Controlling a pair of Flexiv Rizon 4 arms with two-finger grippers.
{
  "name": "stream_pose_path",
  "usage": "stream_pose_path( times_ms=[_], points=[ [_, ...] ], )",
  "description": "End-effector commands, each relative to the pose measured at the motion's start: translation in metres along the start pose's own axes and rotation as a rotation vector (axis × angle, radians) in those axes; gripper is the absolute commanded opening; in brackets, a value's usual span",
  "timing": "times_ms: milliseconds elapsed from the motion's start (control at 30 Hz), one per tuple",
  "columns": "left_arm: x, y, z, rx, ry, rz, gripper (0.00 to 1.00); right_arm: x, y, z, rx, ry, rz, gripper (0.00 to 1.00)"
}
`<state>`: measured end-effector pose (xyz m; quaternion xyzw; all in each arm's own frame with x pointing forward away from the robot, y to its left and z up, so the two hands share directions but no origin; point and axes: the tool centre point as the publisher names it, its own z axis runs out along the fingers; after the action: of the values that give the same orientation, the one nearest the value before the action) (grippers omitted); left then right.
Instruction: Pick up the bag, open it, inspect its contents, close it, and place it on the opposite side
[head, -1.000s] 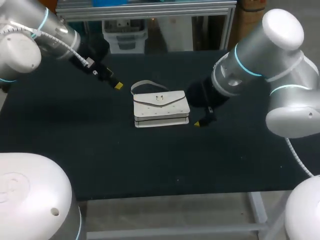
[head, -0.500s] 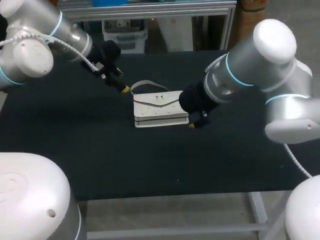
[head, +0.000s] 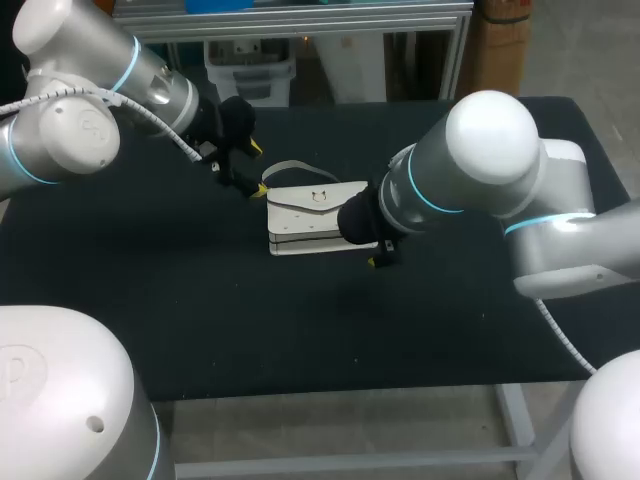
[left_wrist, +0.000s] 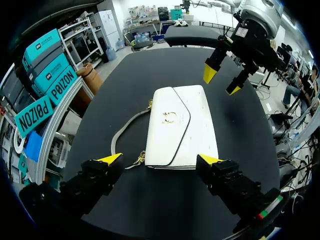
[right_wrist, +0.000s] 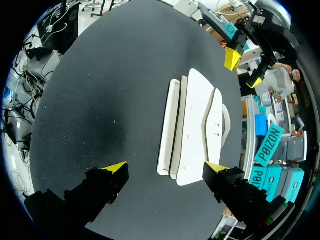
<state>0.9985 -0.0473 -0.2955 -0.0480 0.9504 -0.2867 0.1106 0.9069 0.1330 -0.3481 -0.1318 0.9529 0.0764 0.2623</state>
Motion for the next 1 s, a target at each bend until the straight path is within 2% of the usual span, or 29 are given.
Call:
stream_pose_path(
  times_ms=[33,233,333,500,567,733,800,1000],
  points=[
    [-0.001,-0.001,0.003,-0.003,0.012,0.028,1.0,-0.004,-0.003,0.008,0.021,-0.021,0.013,1.0],
    [-0.001,-0.003,0.009,-0.016,0.038,0.073,1.0,-0.015,-0.012,0.02,0.037,-0.036,0.01,1.0],
    [-0.001,-0.004,0.011,-0.021,0.05,0.091,1.0,-0.02,-0.012,0.024,0.045,-0.046,0.007,0.89],
    [-0.002,-0.005,0.015,-0.034,0.069,0.121,1.0,-0.028,-0.012,0.032,0.053,-0.055,0.0,0.88],
    [-0.003,-0.006,0.016,-0.037,0.072,0.13,1.0,-0.031,-0.011,0.035,0.052,-0.057,-0.002,0.83],
    [-0.005,-0.007,0.016,-0.034,0.08,0.144,1.0,-0.036,-0.008,0.043,0.053,-0.067,-0.012,0.77],
    [-0.005,-0.007,0.017,-0.036,0.088,0.15,1.0,-0.038,-0.006,0.046,0.06,-0.069,-0.016,0.71],
    [-0.006,-0.004,0.02,-0.05,0.103,0.159,1.0,-0.041,-0.003,0.056,0.072,-0.077,-0.026,0.66]
  ],
)
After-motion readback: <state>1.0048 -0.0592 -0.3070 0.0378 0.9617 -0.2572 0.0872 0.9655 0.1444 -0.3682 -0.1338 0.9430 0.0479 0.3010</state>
